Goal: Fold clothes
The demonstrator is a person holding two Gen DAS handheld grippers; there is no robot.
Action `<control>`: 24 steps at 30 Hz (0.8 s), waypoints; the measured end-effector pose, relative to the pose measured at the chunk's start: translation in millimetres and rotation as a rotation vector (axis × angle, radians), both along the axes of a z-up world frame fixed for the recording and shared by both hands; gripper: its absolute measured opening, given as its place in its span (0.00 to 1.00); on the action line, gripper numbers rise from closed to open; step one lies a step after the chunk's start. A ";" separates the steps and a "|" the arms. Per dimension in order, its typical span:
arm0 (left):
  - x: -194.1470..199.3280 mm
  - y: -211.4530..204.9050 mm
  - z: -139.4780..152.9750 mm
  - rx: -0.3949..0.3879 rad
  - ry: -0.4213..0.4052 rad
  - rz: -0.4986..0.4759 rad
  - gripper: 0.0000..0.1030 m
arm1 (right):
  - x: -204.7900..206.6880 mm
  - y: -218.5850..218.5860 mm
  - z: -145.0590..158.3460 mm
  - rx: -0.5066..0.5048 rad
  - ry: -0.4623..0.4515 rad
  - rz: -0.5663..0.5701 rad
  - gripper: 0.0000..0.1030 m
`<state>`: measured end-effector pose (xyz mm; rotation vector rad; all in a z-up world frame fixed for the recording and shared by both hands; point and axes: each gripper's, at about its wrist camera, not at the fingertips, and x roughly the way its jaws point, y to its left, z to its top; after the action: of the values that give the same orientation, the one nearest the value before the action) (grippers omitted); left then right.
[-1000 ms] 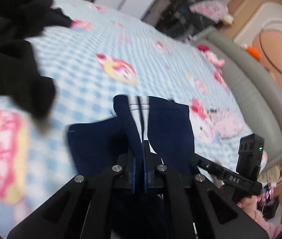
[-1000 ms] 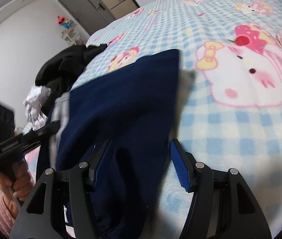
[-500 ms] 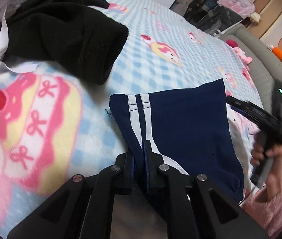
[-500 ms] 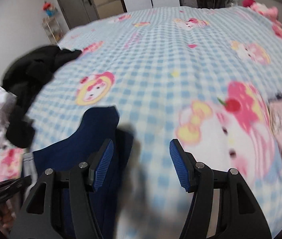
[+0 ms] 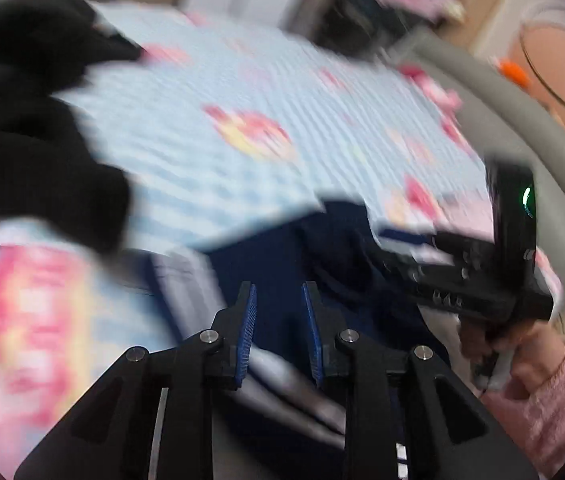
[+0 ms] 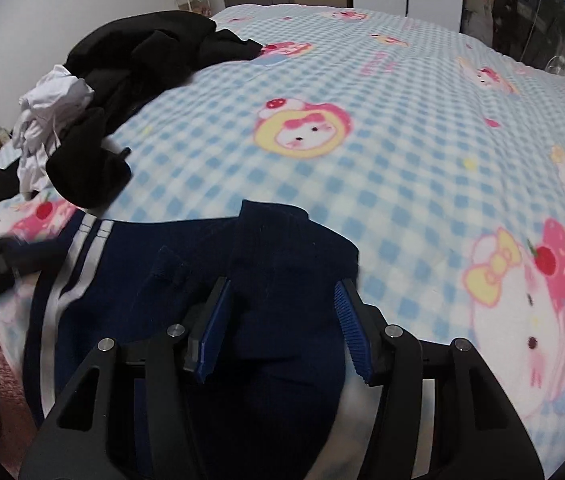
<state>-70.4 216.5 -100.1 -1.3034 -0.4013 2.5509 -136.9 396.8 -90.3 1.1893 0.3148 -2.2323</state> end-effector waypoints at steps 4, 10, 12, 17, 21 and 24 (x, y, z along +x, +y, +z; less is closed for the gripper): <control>-28.5 22.3 -24.6 -0.065 -0.068 -0.050 0.24 | 1.3 -0.3 5.4 0.033 0.003 -0.005 0.53; -22.7 22.3 -35.0 -0.023 -0.060 -0.023 0.25 | -11.5 -33.6 -0.8 0.102 -0.012 0.056 0.54; -23.8 23.1 -37.6 -0.024 -0.064 -0.025 0.25 | -16.9 -47.3 -10.1 0.125 -0.041 0.070 0.54; -27.4 23.5 -42.2 -0.003 -0.077 -0.019 0.25 | -17.7 -44.0 -30.3 0.203 -0.046 0.013 0.54; -29.1 22.5 -43.8 0.016 -0.084 -0.014 0.25 | -21.1 -10.8 -28.0 0.178 -0.074 -0.066 0.53; -29.8 27.1 -44.3 -0.004 -0.082 -0.019 0.25 | -24.1 3.6 -33.0 0.218 -0.081 -0.087 0.52</control>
<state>-100.2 243.6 -144.4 -1.4107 -0.3977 2.4901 -161.0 400.4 -123.2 1.4282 0.4933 -2.2605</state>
